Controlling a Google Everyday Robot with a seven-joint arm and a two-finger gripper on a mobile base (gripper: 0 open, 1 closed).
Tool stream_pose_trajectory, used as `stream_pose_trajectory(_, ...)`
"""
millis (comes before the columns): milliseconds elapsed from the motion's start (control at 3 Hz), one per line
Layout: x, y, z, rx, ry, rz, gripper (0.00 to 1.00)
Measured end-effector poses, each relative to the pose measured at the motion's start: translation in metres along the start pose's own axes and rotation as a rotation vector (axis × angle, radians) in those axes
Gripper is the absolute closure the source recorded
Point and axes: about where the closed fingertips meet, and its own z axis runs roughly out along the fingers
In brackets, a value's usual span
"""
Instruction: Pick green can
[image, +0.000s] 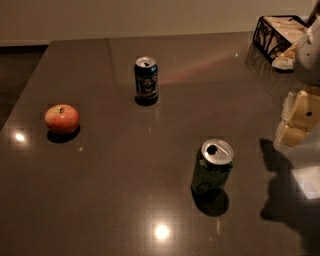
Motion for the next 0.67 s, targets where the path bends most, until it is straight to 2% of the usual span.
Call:
stream_pose_trajectory(333, 0.0, 0.0, 0.0, 0.0, 0.0, 0.0, 0.0)
stream_pose_trajectory(667, -0.004, 0.01, 0.002, -0.026, -0.038, -0.012, 0.0)
